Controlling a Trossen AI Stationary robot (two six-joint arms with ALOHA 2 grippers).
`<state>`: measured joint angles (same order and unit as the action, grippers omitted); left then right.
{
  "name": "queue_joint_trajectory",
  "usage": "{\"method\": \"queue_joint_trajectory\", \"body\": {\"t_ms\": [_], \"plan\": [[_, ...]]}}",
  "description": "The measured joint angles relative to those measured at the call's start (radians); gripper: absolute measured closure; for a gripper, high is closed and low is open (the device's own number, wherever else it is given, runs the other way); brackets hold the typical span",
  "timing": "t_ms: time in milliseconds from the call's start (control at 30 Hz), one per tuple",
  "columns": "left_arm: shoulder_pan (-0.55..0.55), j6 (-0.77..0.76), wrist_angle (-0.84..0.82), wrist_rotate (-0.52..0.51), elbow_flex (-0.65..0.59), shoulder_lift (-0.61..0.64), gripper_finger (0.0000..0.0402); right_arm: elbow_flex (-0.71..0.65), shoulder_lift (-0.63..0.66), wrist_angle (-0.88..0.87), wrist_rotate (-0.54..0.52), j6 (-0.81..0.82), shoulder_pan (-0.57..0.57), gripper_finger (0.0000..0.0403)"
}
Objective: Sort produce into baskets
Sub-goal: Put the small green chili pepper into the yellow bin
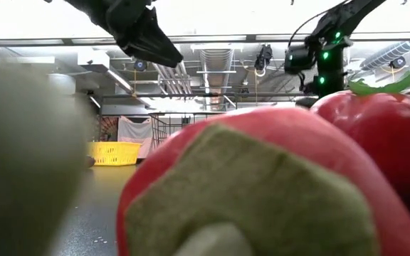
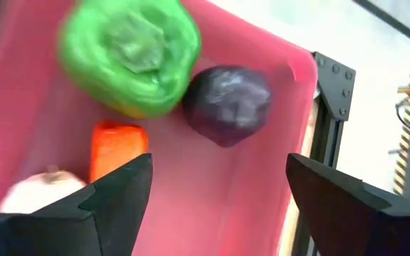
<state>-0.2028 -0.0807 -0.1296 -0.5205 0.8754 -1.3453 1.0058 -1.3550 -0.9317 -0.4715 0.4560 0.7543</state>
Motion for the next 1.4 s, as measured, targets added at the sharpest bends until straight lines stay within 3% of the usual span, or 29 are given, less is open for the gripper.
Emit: {"method": "queue_joint_trajectory", "body": {"t_ms": [367, 600, 767, 967, 1400], "plan": [[0.0, -0.123, -0.66, 0.133, 0.199, -0.01, 0.0068, 0.0, 0.204, 0.007, 0.001, 0.077, -0.174, 0.0108], [0.0, -0.165, -0.814, 0.29, 0.199, -0.01, 0.0068, 0.0, 0.26, 0.026, 0.002, 0.128, -0.31, 0.0107], [-0.001, -0.165, -0.941, 0.306, 0.197, -0.01, 0.0068, 0.0, 0.274, 0.073, 0.002, 0.131, -0.398, 0.0112], [0.002, -0.144, -0.952, 0.295, 0.146, -0.01, 0.0068, 0.0, 0.273, 0.112, 0.0, 0.13, -0.454, 0.0111], [0.072, -0.131, -0.751, 0.295, -0.136, -0.011, 0.0085, 0.0, 0.266, 0.112, -0.001, 0.119, -0.462, 0.011]]}}
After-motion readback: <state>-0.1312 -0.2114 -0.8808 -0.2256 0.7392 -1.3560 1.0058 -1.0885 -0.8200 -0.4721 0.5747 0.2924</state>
